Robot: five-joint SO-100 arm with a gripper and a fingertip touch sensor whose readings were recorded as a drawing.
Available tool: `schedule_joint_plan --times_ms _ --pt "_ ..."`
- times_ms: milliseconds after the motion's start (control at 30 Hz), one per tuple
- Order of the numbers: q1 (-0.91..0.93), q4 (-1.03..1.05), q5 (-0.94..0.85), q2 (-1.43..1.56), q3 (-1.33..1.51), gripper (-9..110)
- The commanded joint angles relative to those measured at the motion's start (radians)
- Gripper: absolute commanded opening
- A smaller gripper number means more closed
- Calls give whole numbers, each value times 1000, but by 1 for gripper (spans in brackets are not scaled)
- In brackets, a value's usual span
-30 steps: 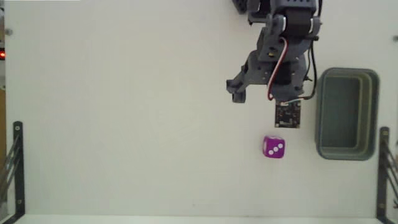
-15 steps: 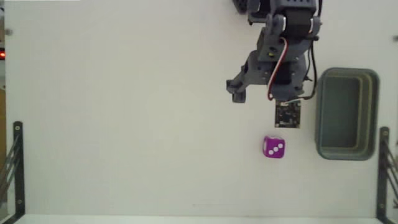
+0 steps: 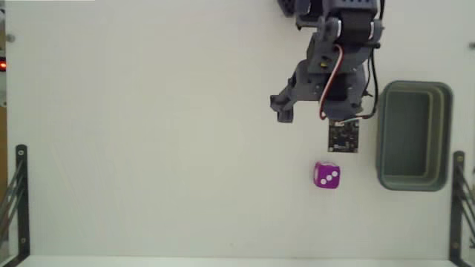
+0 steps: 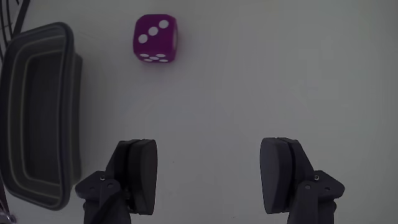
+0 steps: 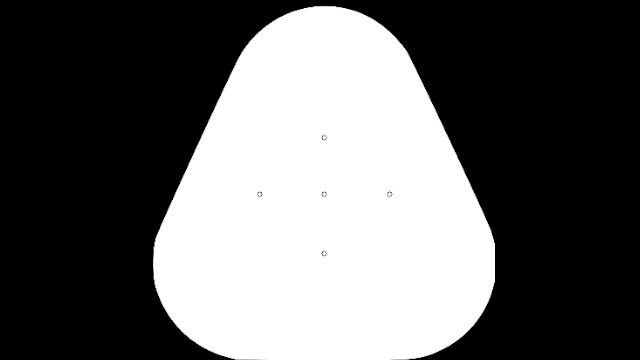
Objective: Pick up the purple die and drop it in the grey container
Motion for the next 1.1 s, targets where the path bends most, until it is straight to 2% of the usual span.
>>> schedule_joint_plan --times_ms 0,367,1067 --pt "-35 2 3 35 2 110" --pt "-105 2 3 35 2 110" --pt "-106 -7 3 25 1 110"
